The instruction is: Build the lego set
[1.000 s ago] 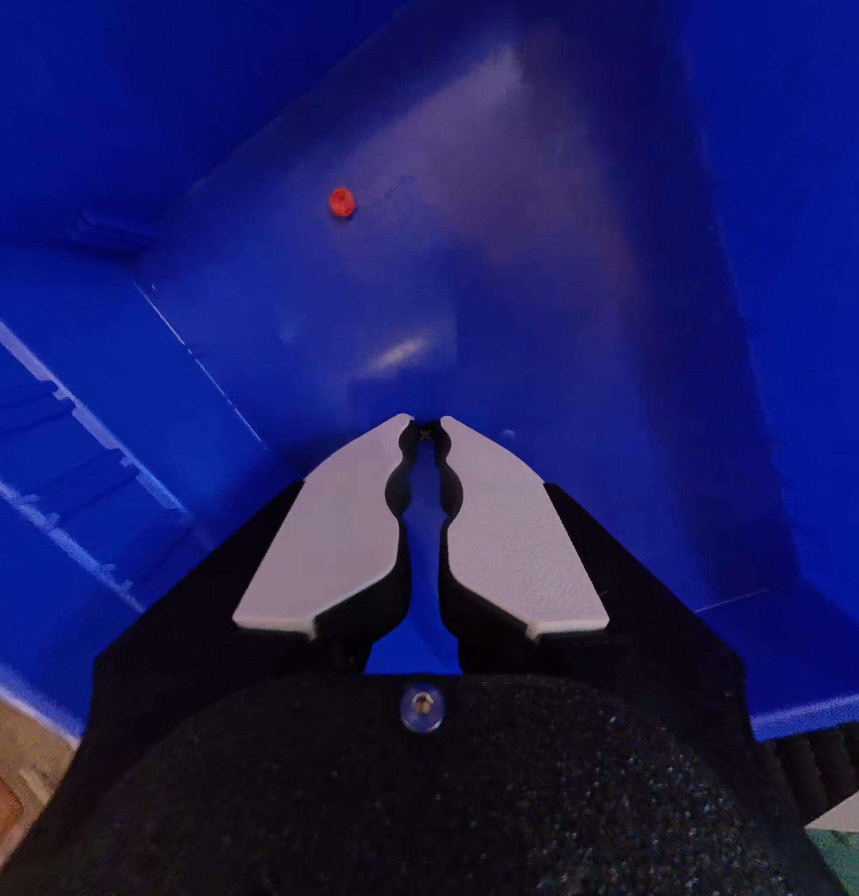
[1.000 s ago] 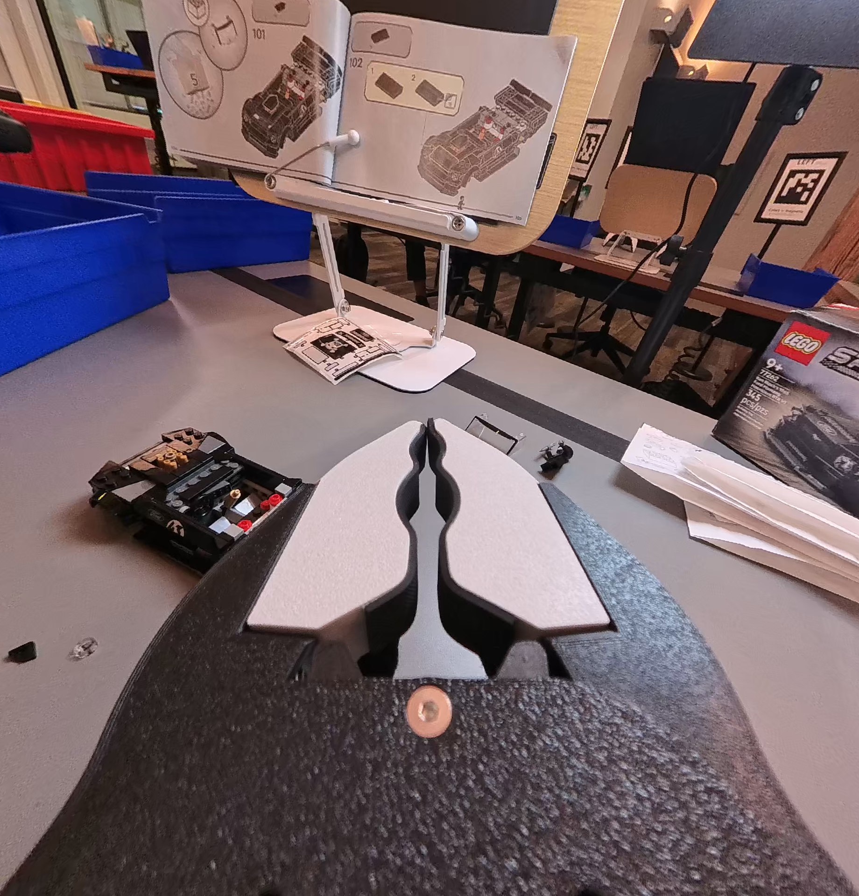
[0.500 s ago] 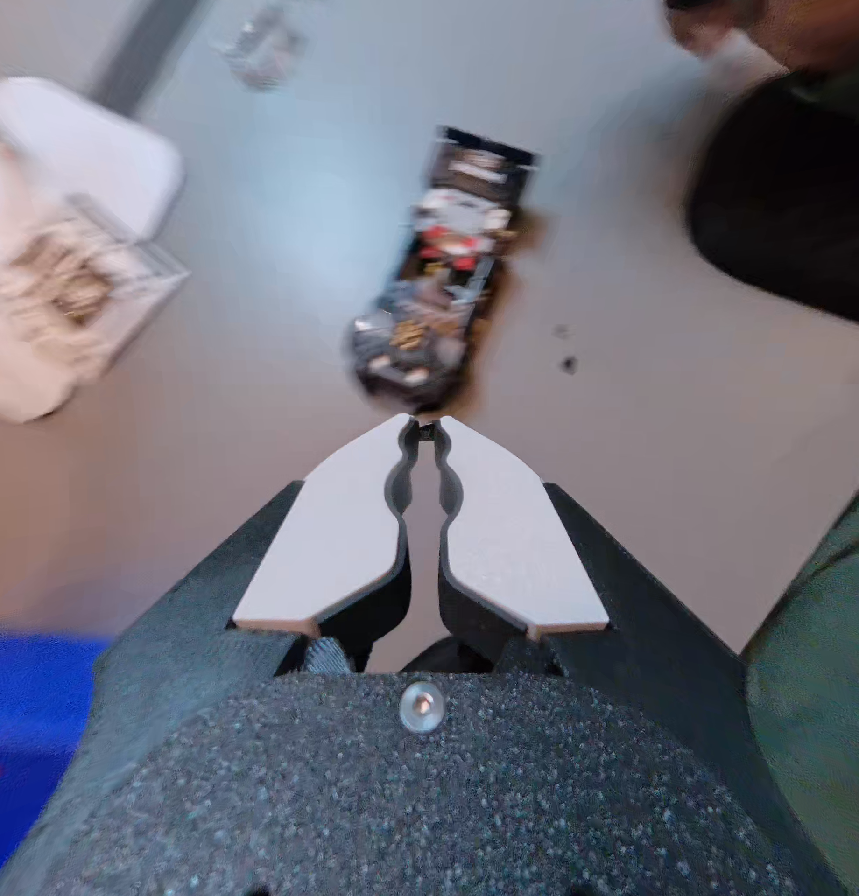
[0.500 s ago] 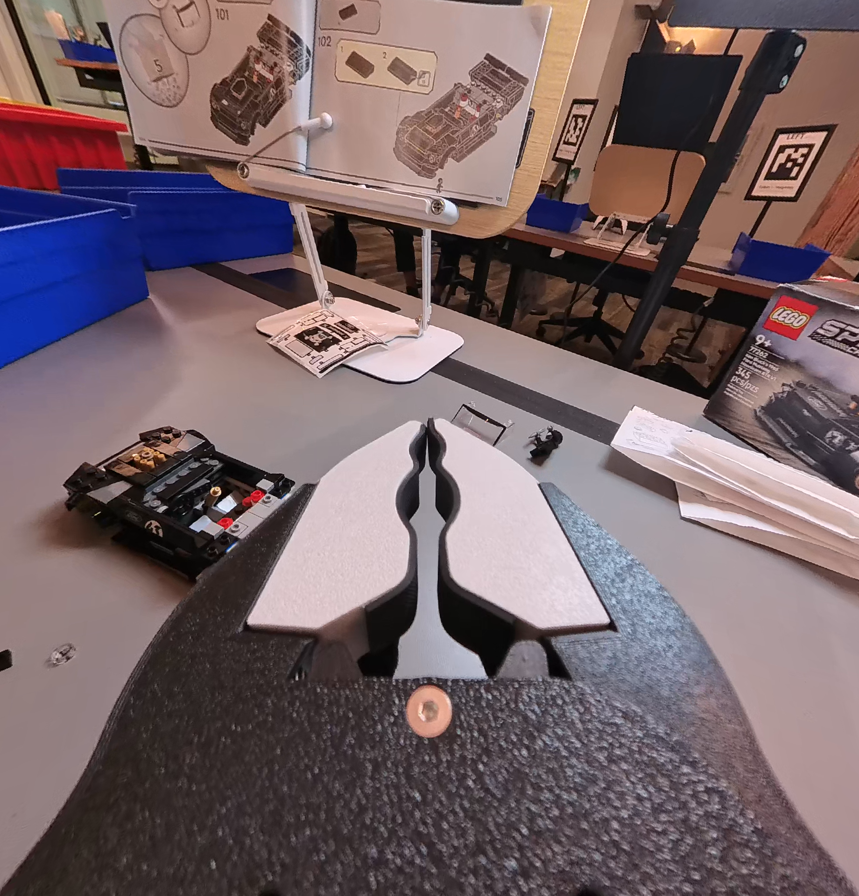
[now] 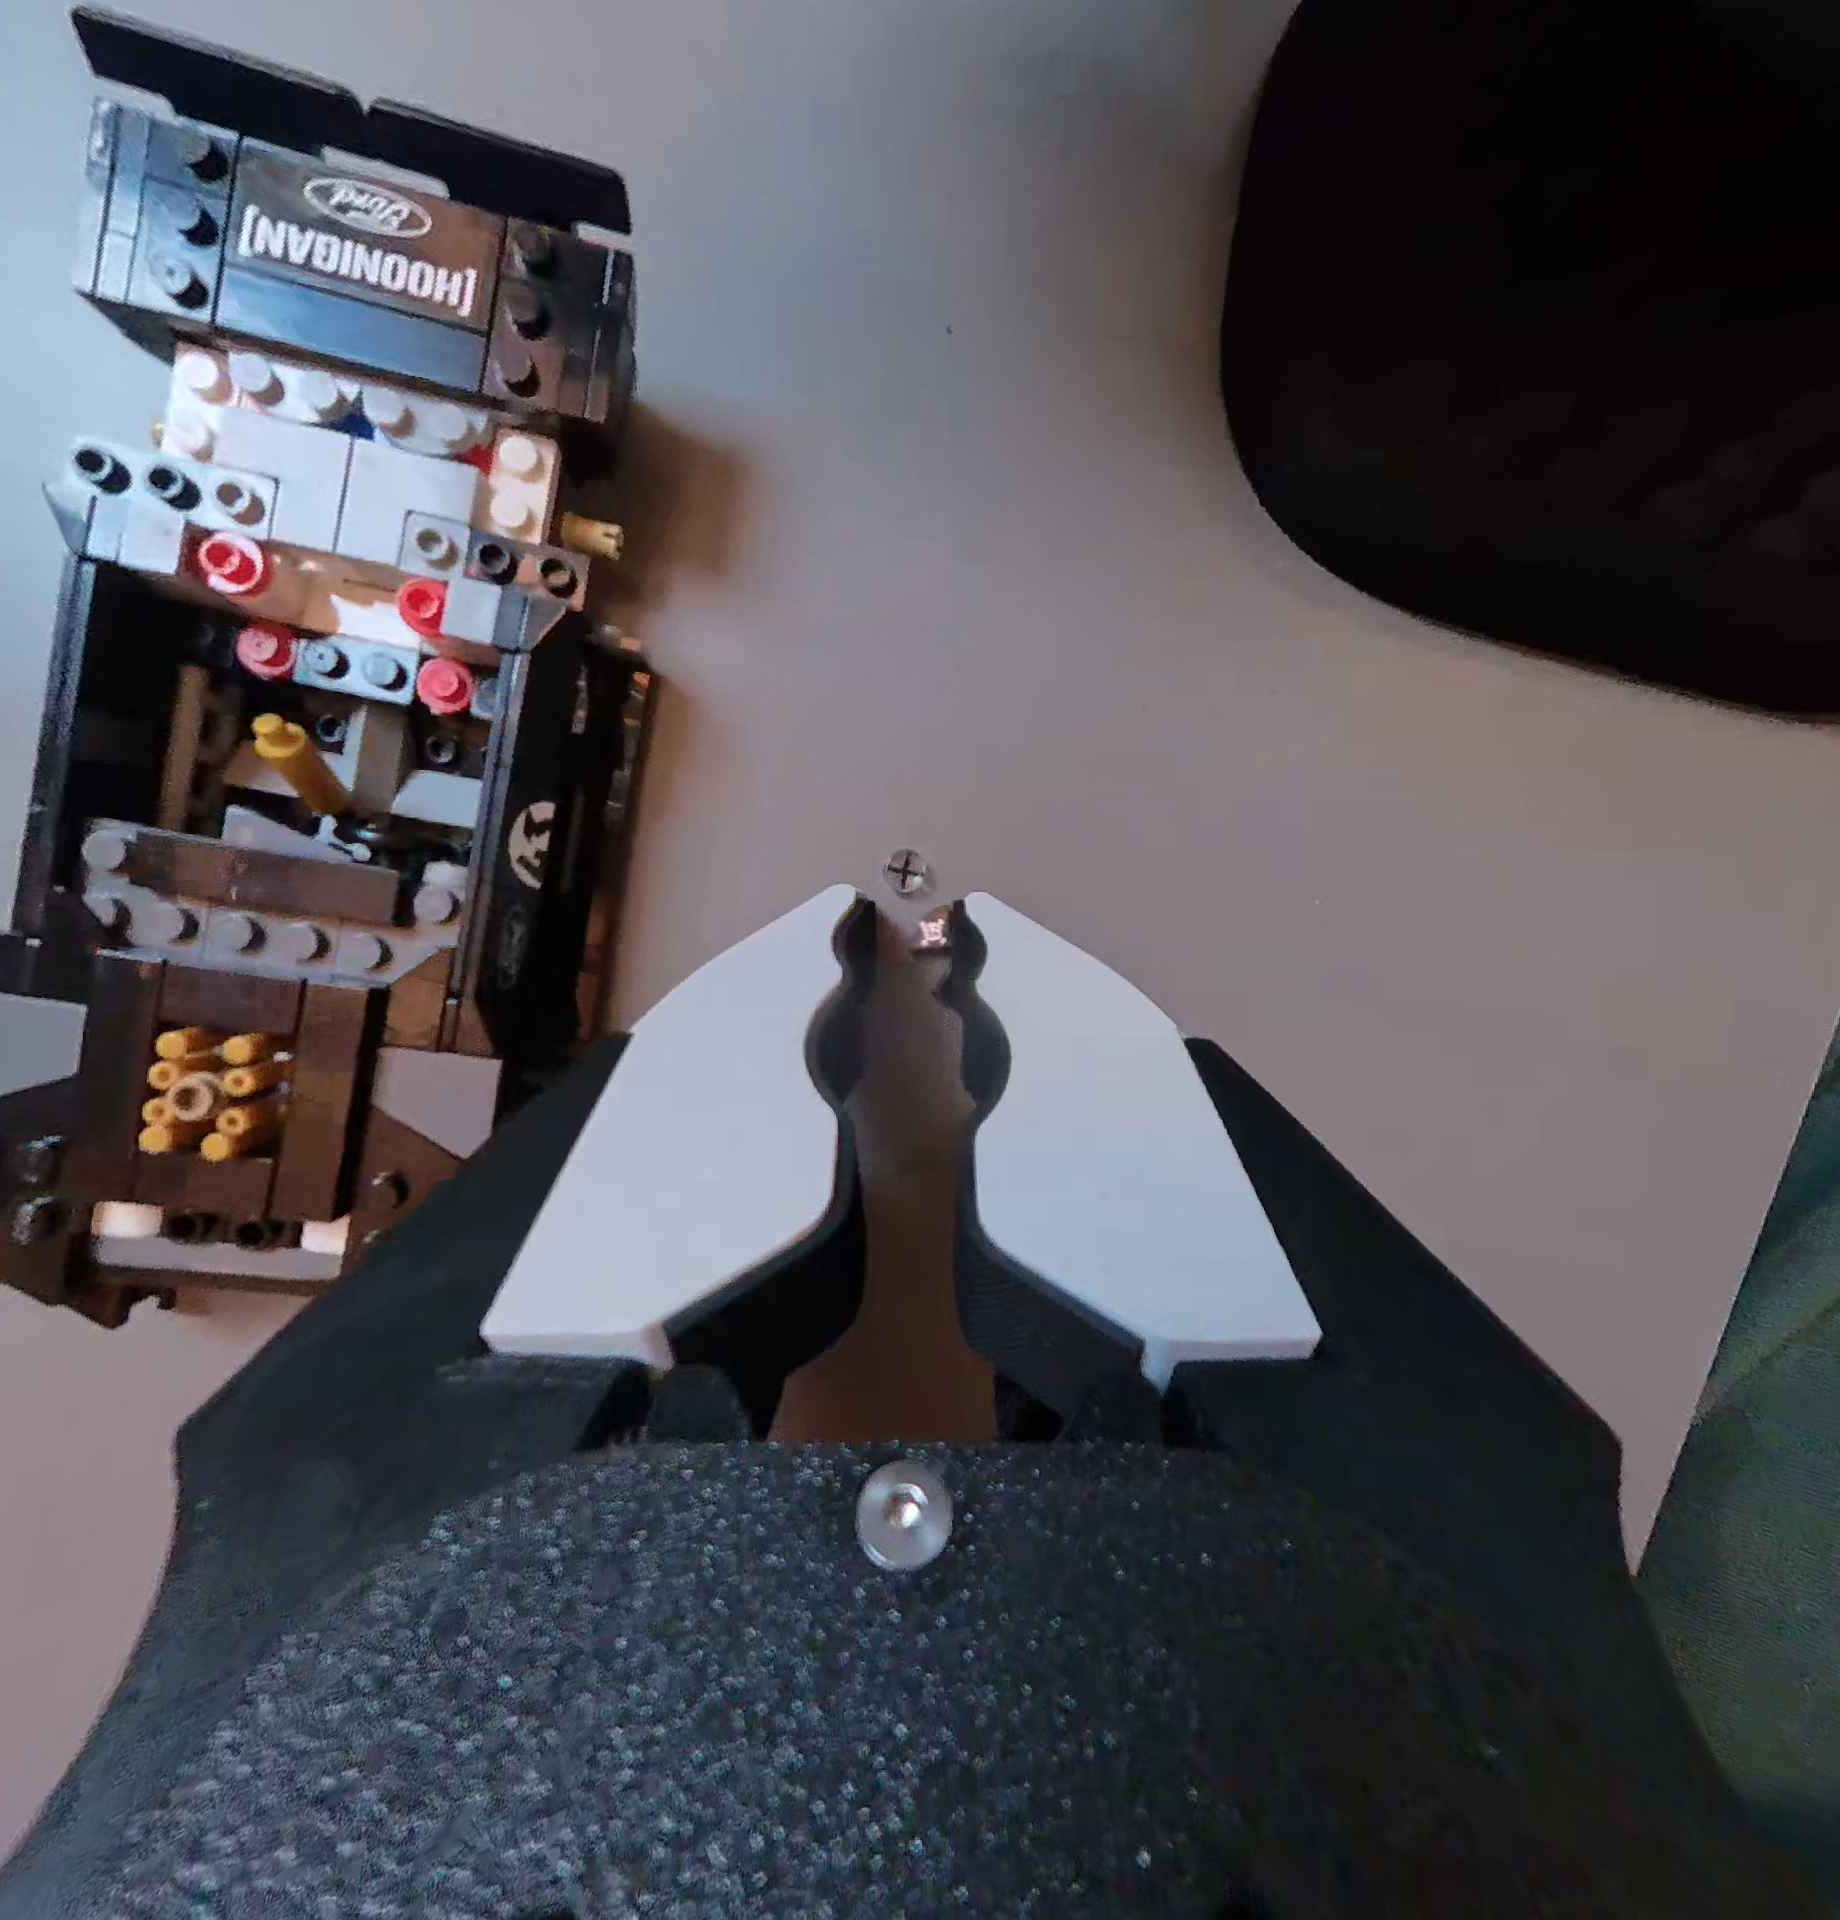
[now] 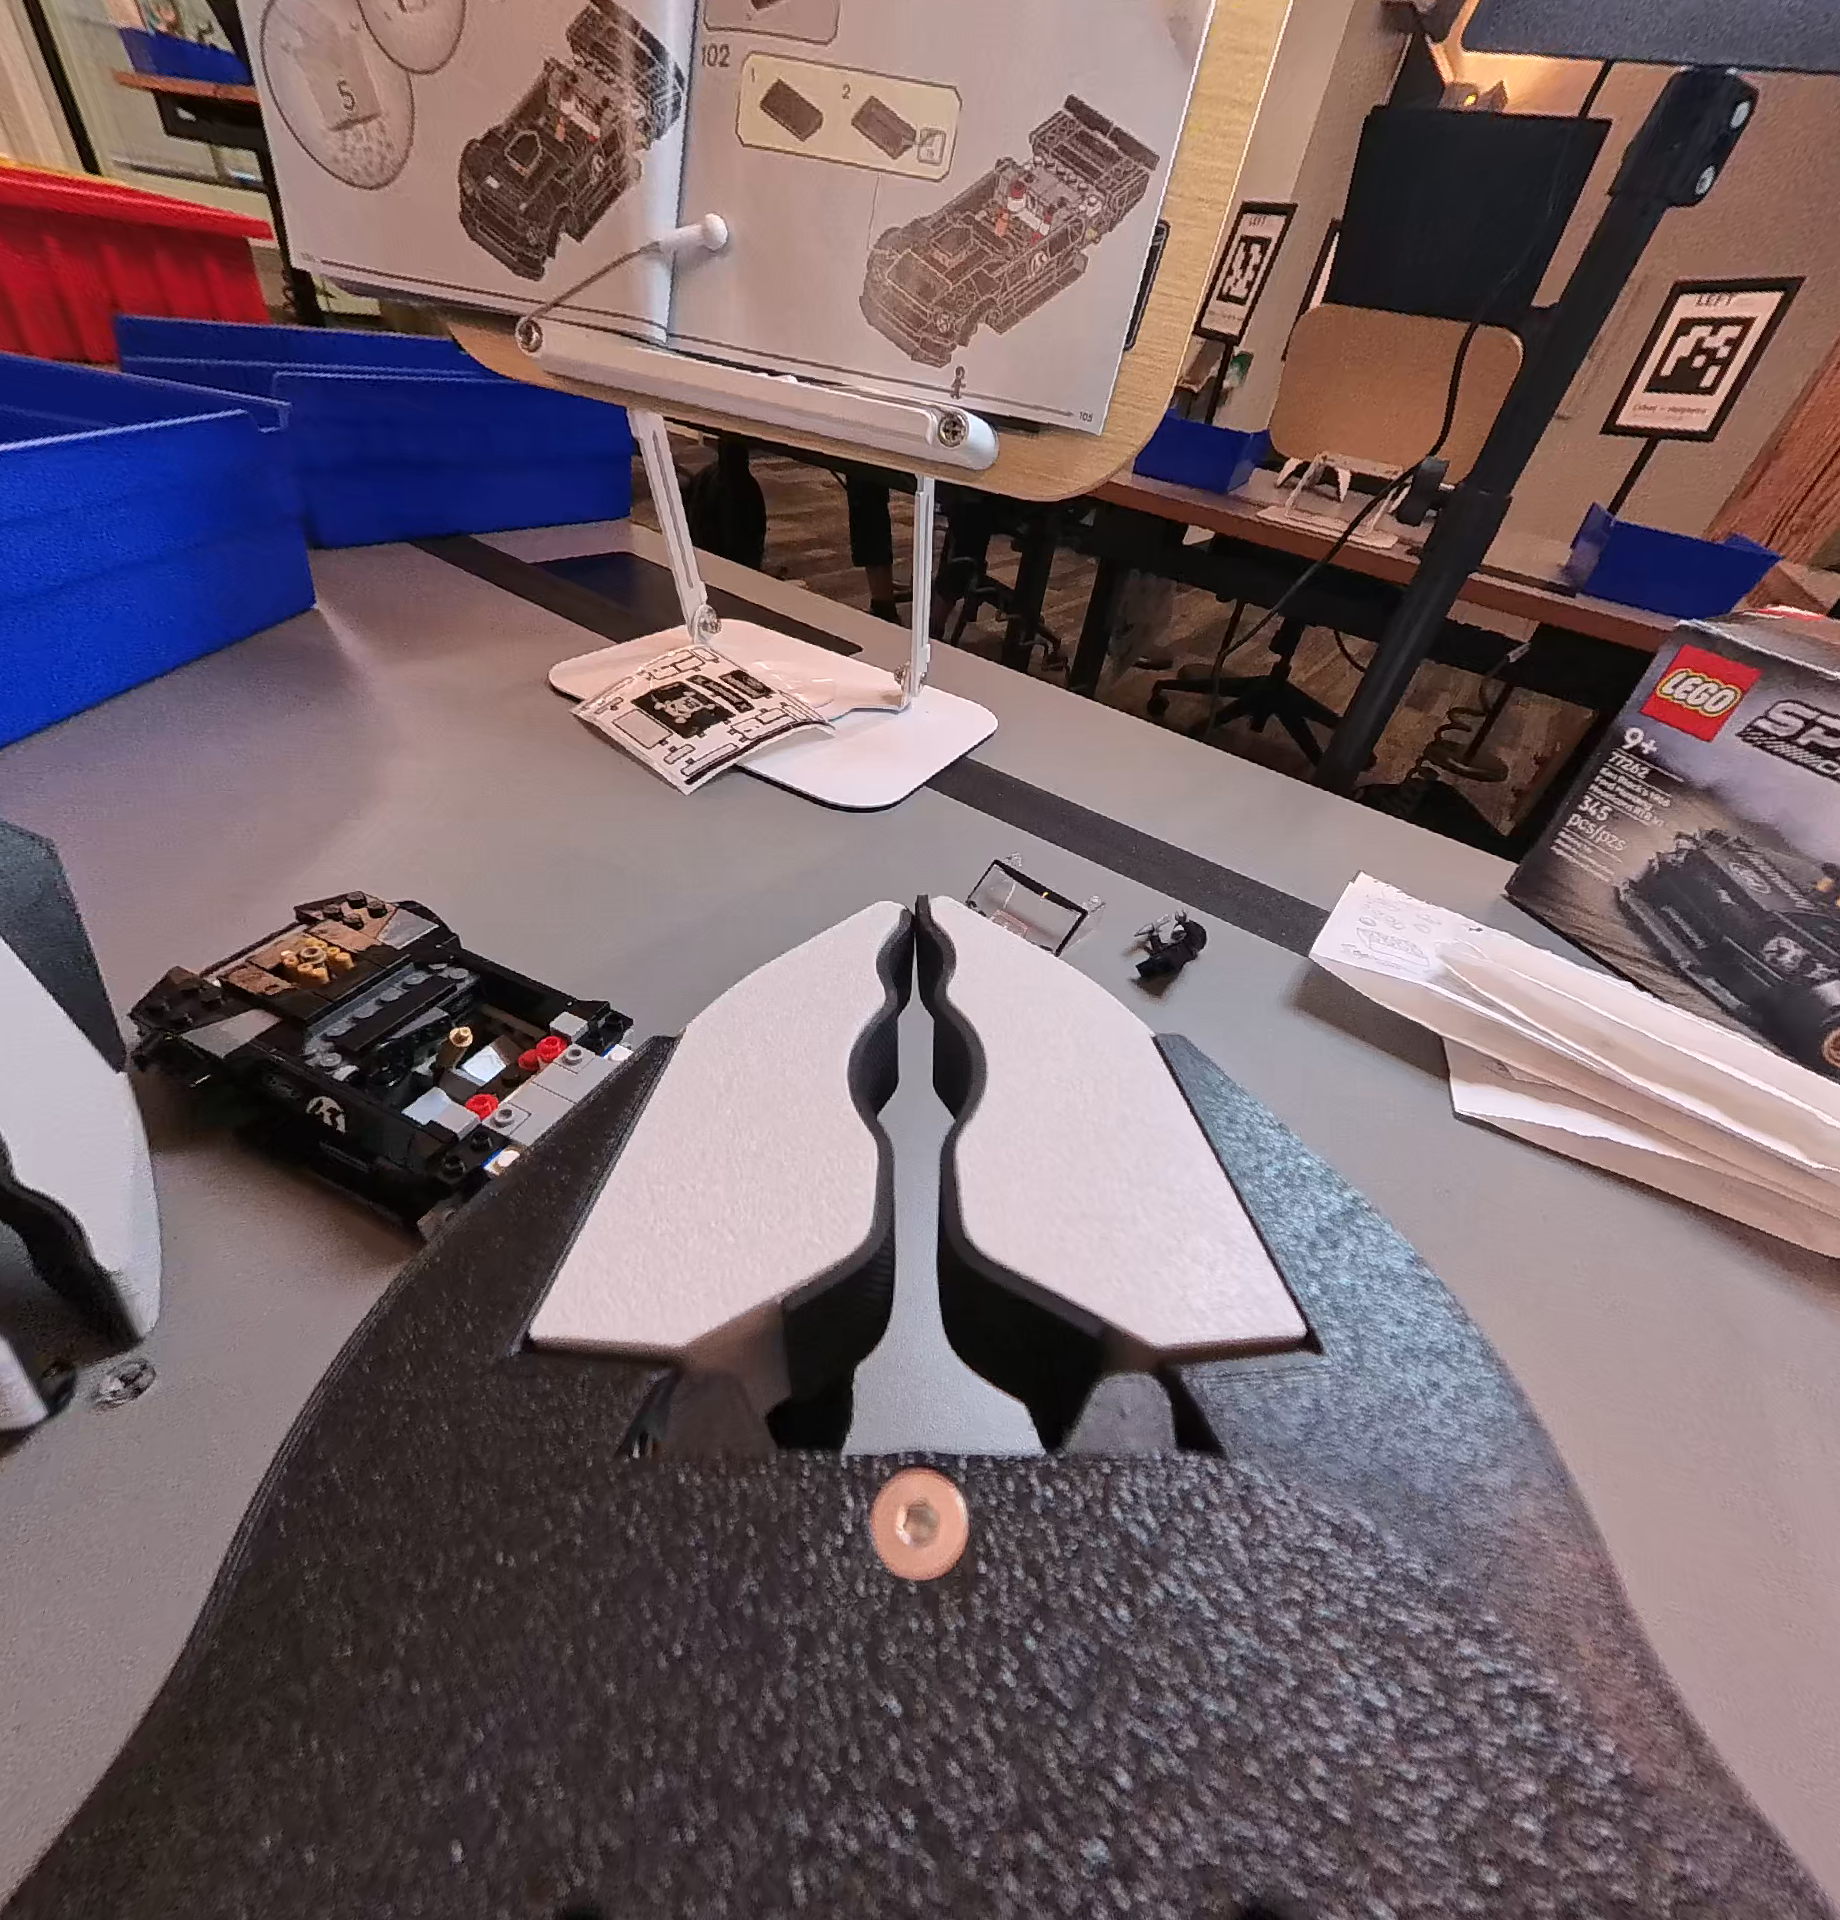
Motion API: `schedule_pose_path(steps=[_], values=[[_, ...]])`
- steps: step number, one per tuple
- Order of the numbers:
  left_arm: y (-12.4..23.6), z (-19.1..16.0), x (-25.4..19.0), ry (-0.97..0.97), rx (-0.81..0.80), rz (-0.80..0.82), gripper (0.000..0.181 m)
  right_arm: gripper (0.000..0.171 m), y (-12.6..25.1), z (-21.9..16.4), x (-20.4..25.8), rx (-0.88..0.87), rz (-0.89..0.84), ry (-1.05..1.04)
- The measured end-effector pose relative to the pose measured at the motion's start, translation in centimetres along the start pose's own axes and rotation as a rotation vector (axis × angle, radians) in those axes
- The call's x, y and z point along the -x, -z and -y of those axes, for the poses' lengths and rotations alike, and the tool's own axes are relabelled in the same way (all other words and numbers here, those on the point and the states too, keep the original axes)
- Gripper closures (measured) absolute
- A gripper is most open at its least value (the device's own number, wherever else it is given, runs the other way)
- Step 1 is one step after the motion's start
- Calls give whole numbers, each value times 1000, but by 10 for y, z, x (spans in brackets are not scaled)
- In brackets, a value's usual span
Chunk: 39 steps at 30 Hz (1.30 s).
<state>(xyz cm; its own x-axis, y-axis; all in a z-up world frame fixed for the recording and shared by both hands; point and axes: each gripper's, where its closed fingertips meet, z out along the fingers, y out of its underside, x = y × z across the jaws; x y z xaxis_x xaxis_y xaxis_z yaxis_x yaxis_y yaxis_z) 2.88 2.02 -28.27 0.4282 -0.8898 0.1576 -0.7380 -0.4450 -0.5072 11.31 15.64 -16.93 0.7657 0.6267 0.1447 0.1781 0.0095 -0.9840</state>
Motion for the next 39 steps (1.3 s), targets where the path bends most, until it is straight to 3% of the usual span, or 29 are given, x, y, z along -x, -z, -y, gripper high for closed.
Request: schedule_pose_path(steps=[9,14,23,31,39], values=[[4,-1,-8,-116,-35,36,144,171,-2,-4,0,11,5,-8],[11,0,-7,-178,-96,75,140,171,-2,-6,0,18,7,-15],[13,-21,-9,-276,-53,89,125,171,-3,-7,0,22,11,-22],[19,-22,8,-259,-100,121,130,171,-3,-7,0,22,11,-19],[22,-20,-11,-305,-148,96,164,171,-3,-7,2,25,15,-19]])
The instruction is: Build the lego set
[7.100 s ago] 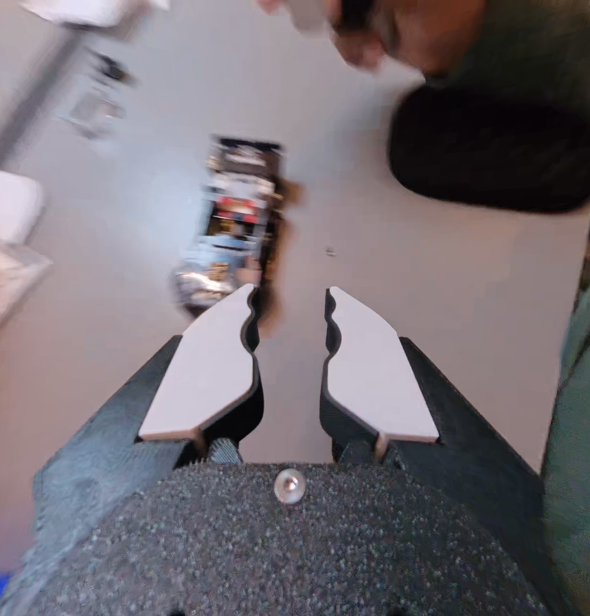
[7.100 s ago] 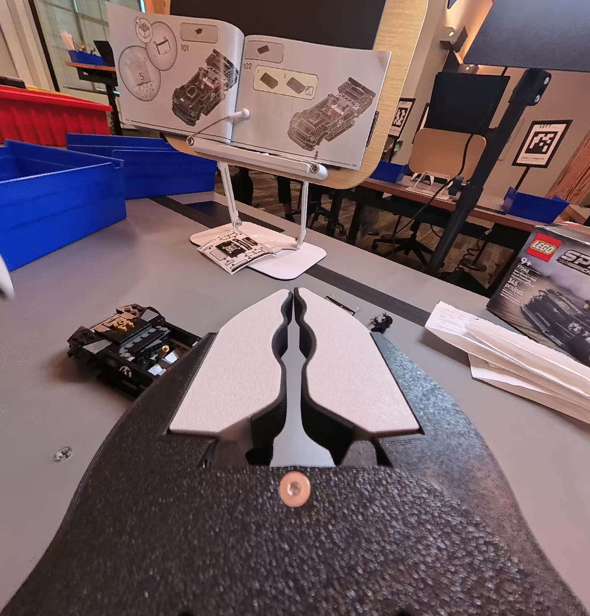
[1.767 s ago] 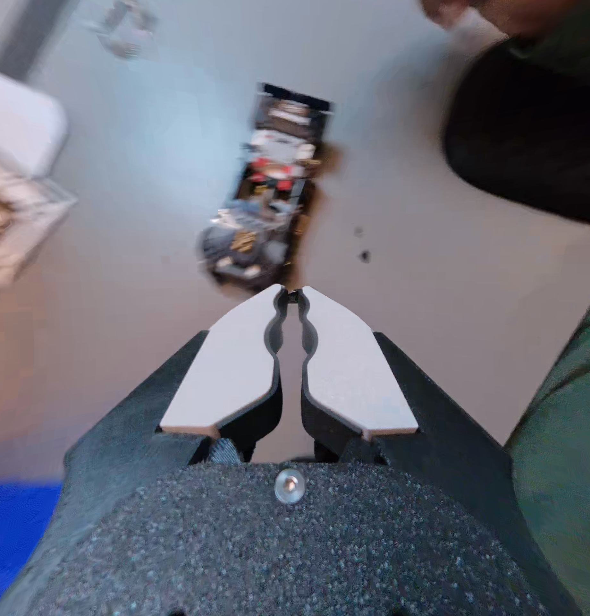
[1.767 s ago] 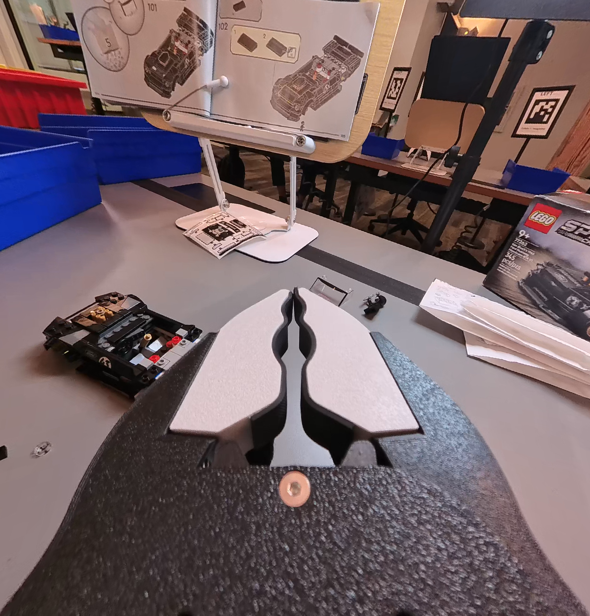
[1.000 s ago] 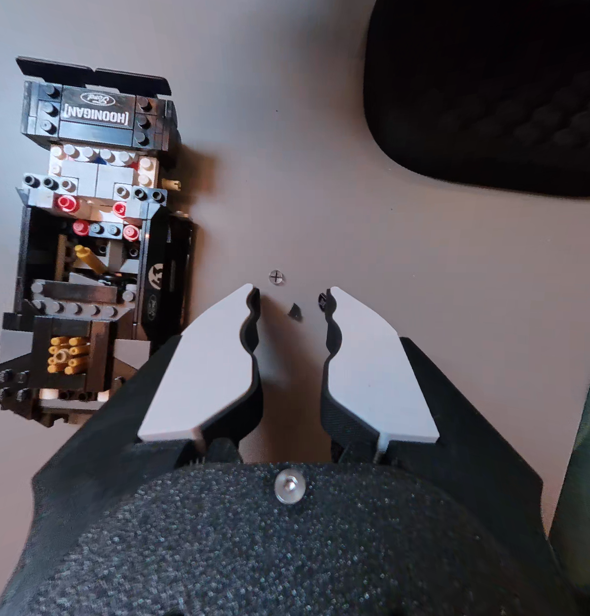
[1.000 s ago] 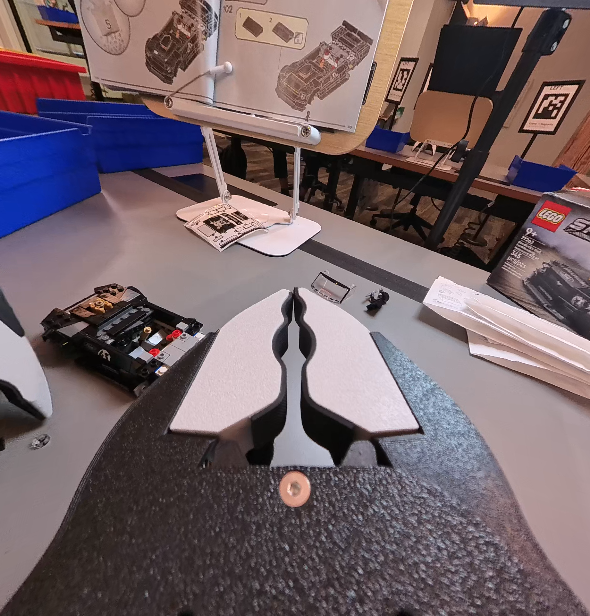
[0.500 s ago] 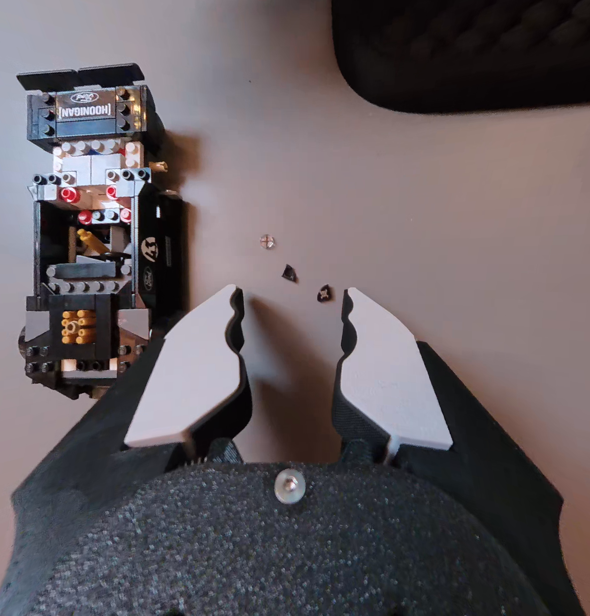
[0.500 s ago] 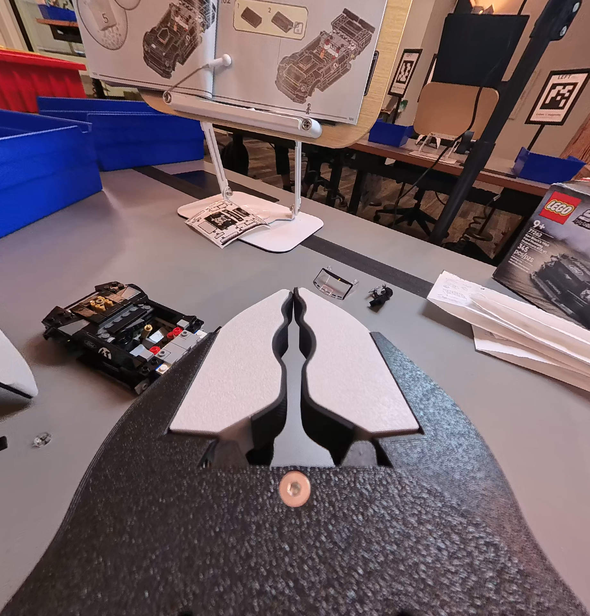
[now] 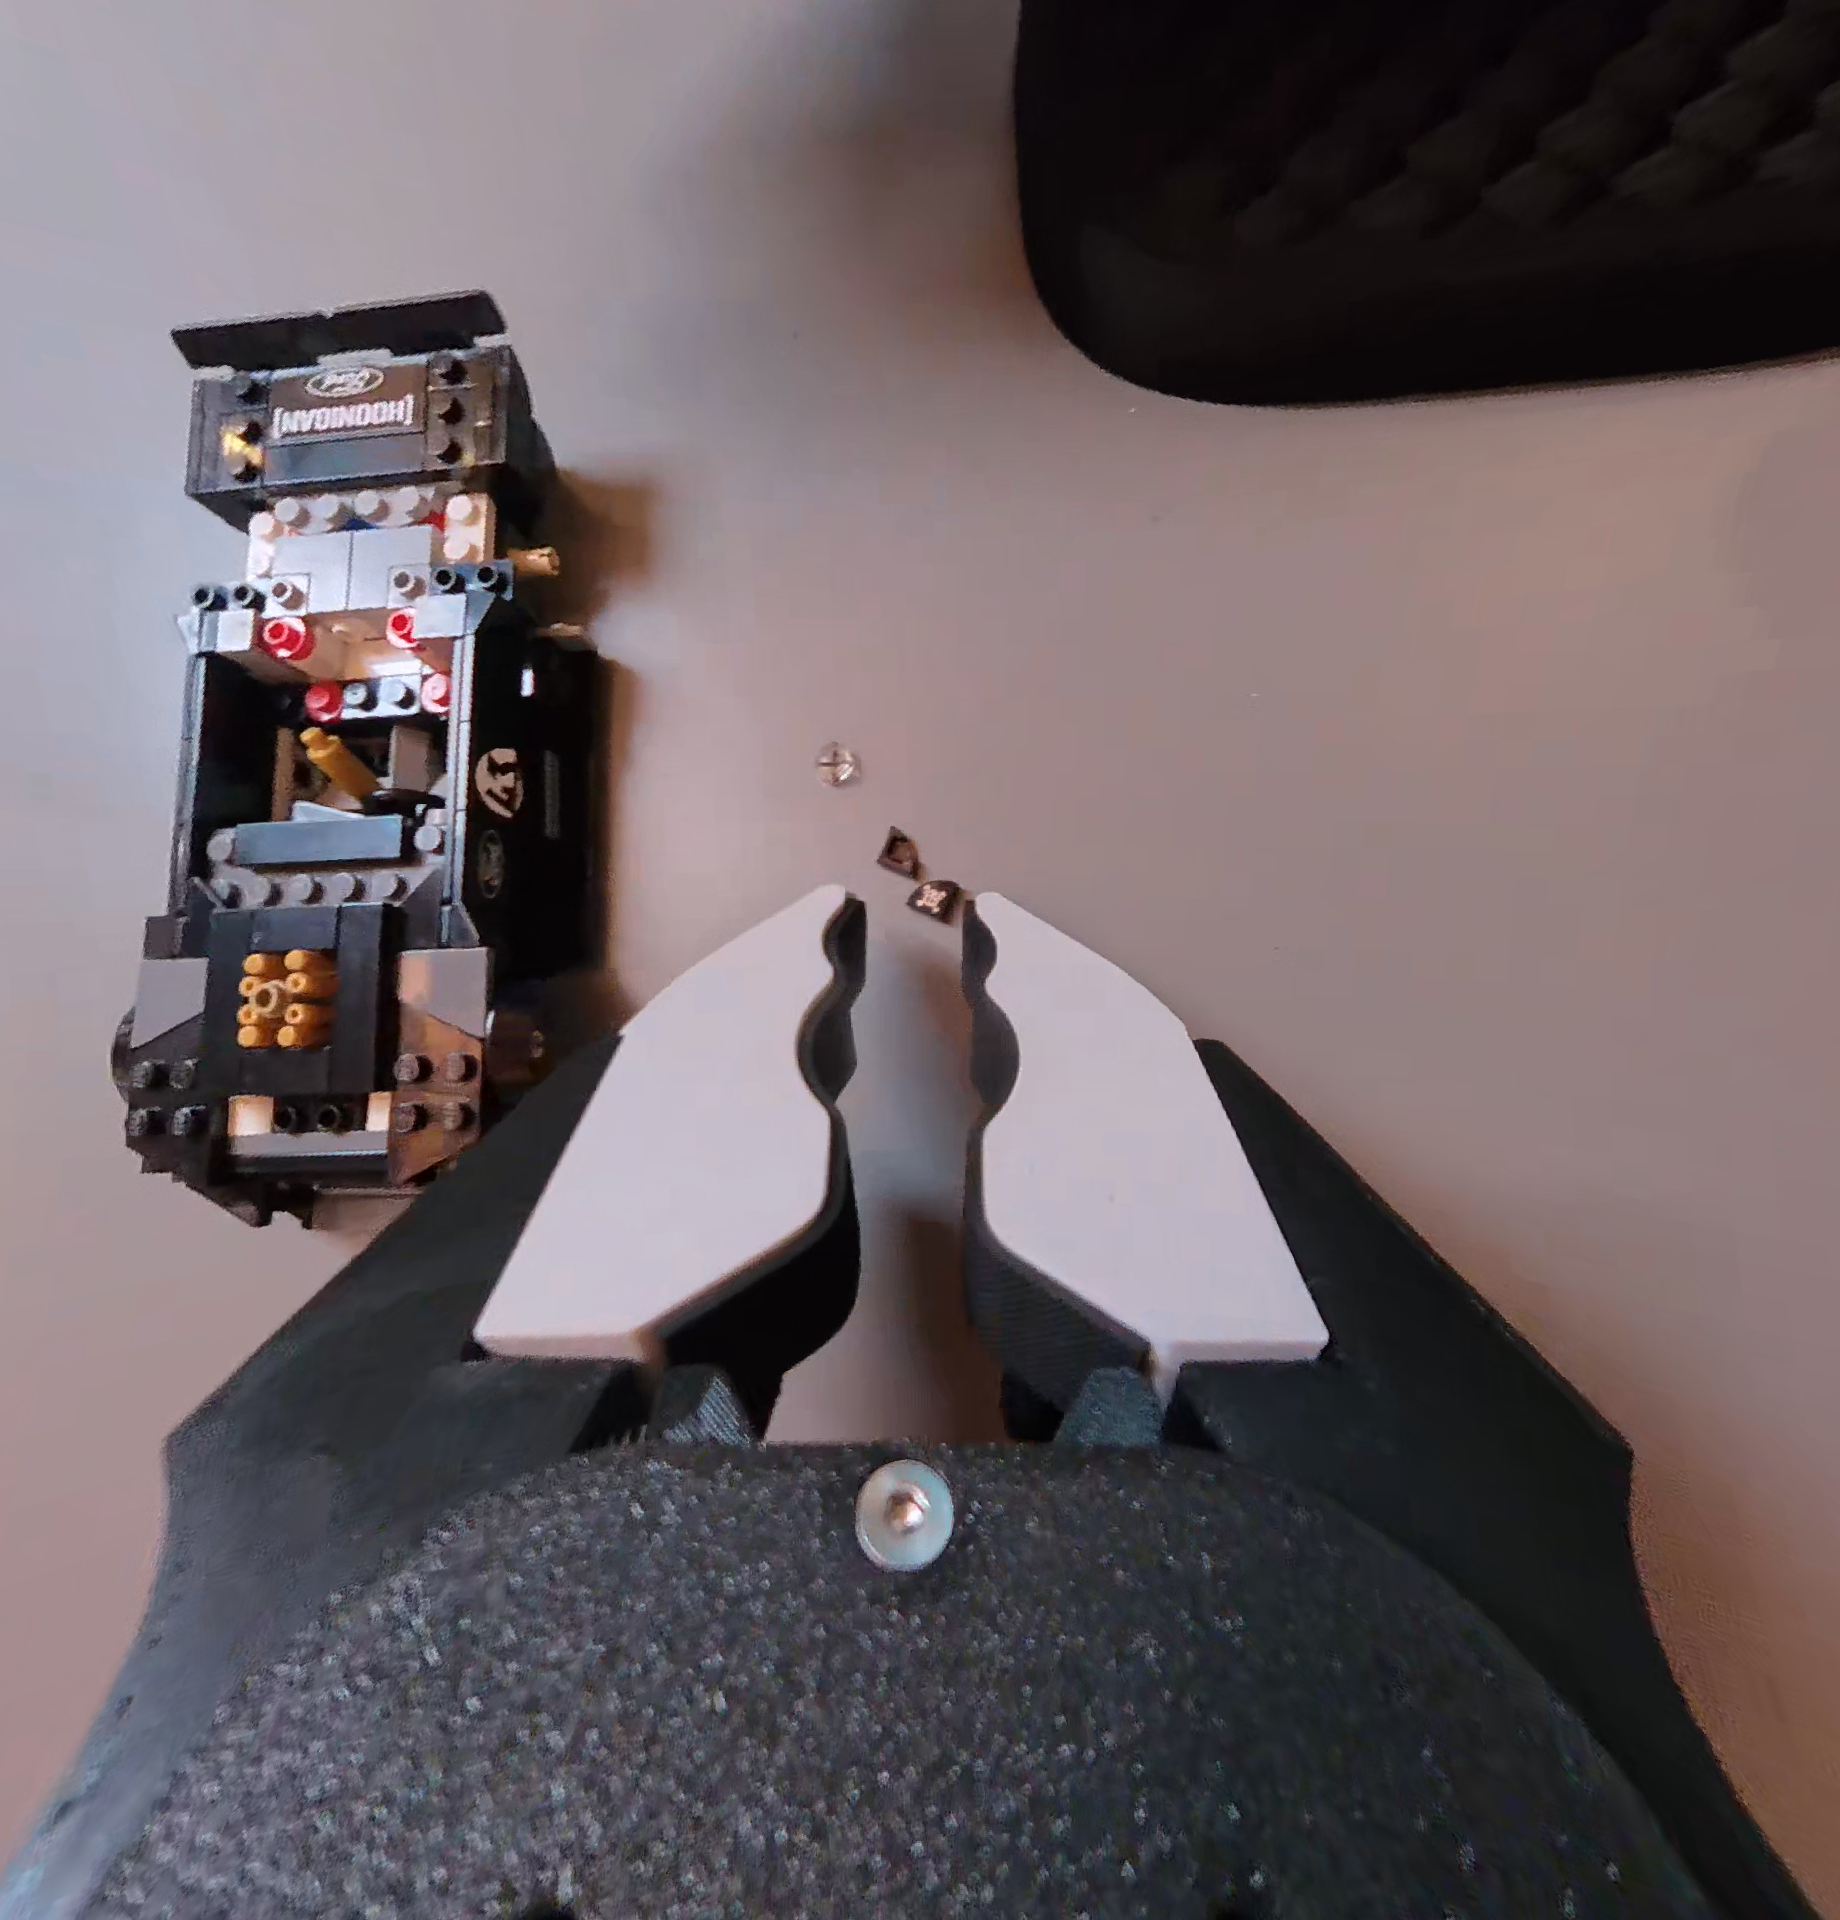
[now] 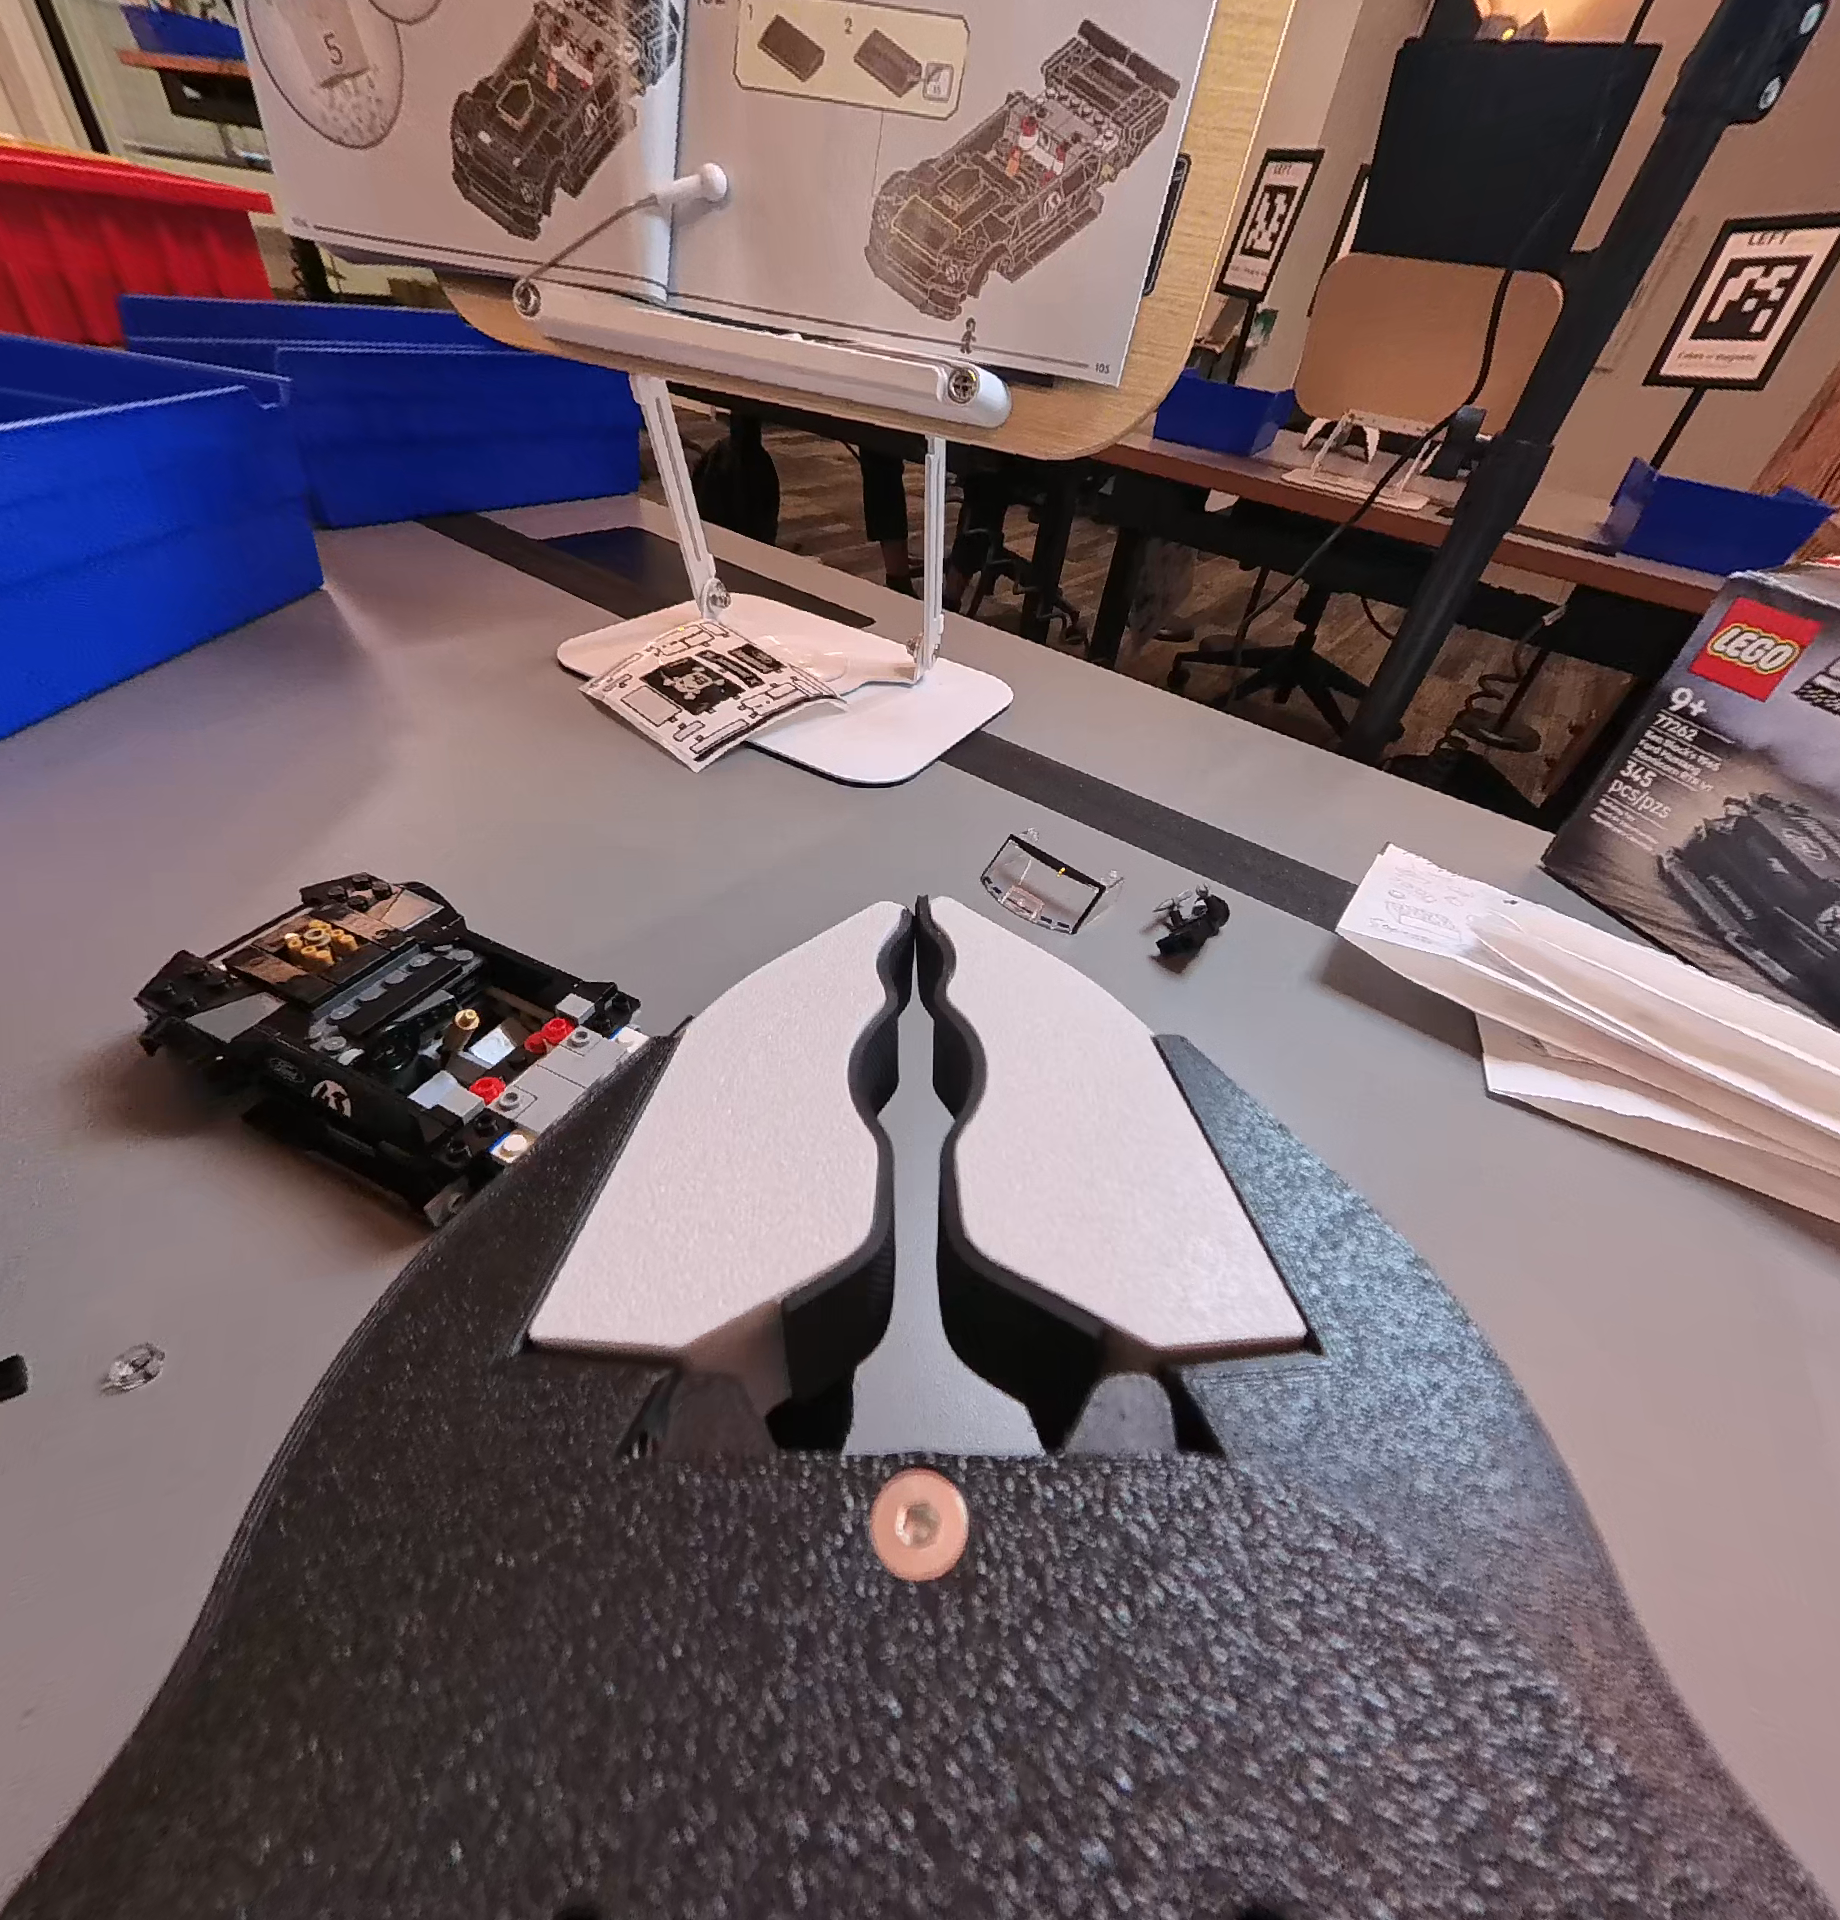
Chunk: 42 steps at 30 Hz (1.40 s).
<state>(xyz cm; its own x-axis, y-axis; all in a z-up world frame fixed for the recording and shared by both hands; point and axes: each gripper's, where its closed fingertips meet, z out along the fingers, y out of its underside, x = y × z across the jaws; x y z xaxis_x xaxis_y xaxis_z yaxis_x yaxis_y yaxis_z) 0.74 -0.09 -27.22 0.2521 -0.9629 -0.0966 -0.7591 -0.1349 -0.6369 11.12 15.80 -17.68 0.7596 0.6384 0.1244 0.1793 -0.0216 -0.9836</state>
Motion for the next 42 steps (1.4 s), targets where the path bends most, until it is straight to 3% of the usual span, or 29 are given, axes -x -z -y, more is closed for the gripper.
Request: schedule_pose_path(steps=[7,10,15,18,22,26,30,35,42], values=[[-1,3,-17,-55,-35,-70,181,171,1,1,0,1,-10,28],[-6,-7,-15,-39,15,-57,178,171,1,2,0,1,-17,37],[6,6,-10,-32,-72,6,167,171,1,1,1,2,-16,42],[45,31,5,39,-225,98,168,171,1,2,2,-1,-15,45],[149,47,53,151,-460,373,176,171,1,4,2,-9,-18,40],[254,1,113,342,-496,718,176,169,1,4,-1,-10,-42,34],[314,-70,158,569,-434,917,175,168,3,5,-8,-21,-66,5],[325,-150,209,791,-242,989,168,166,3,4,-10,-20,-59,-61],[291,-238,252,1017,60,893,152,167,3,4,-6,-19,-36,-69]])
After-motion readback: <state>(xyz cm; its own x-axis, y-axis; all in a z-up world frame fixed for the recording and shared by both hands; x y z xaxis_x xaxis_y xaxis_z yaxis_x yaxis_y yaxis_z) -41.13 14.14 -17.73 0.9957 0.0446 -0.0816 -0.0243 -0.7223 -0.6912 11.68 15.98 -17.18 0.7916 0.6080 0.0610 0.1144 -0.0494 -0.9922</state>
